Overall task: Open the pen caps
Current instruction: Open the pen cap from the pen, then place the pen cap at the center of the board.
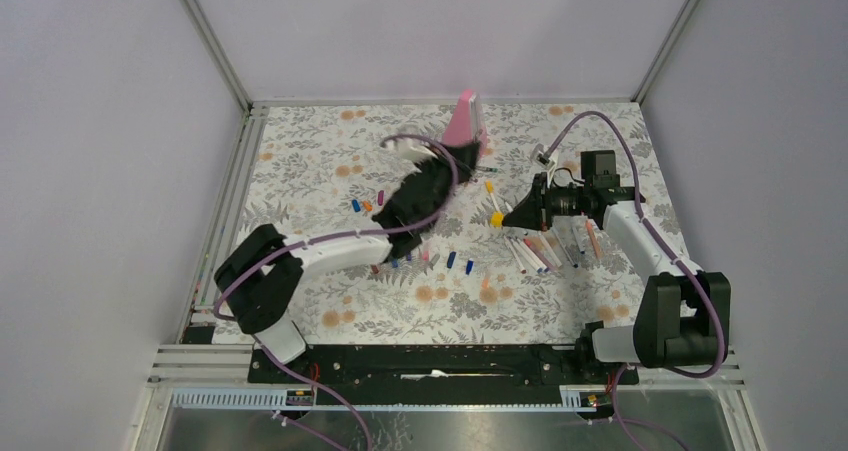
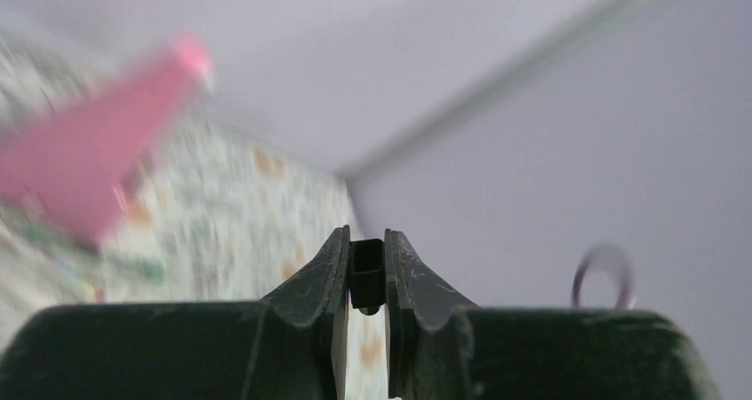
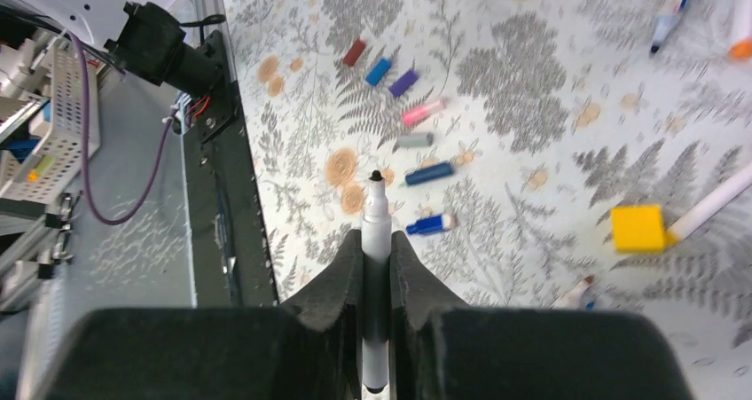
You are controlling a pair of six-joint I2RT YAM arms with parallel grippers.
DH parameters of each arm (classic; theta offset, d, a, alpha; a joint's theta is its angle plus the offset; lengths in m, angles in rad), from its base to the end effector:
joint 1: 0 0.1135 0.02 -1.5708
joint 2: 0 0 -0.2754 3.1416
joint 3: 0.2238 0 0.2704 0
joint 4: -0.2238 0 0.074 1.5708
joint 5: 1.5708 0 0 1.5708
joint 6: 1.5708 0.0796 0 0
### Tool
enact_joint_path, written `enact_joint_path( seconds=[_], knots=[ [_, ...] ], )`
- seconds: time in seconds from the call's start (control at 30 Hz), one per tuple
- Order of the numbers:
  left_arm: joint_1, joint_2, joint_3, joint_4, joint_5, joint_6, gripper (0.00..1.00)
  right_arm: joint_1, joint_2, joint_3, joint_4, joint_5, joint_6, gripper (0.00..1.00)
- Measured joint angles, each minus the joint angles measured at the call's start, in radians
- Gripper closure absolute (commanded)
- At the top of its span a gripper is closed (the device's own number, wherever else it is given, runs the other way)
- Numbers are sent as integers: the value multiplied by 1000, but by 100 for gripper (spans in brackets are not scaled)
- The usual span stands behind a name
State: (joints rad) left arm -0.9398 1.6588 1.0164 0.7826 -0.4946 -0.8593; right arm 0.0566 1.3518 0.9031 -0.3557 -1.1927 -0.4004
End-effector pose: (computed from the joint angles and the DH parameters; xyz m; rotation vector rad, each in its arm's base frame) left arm 0.2865 -0.3281 0.2981 -0.3716 1.5020 -1.1059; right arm 0.2908 0.0906 0.2475 -0.9598 1.7756 1.1678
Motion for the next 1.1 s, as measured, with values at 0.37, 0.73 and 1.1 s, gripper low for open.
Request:
enact_joint_path(
  seconds=[0.37,0.73,1.1],
  knots=[
    [131,-239,-55,125,-137,26,100,-23,-1,-18,-132,39,-81,100],
    [137,-748,-474,-156,74,143,100,-153,-167,-49,-149,218,-163,100],
    [121,-829,-505,-596,371,196,100,-310,-190,-101,-106,340,-150,100]
  ],
)
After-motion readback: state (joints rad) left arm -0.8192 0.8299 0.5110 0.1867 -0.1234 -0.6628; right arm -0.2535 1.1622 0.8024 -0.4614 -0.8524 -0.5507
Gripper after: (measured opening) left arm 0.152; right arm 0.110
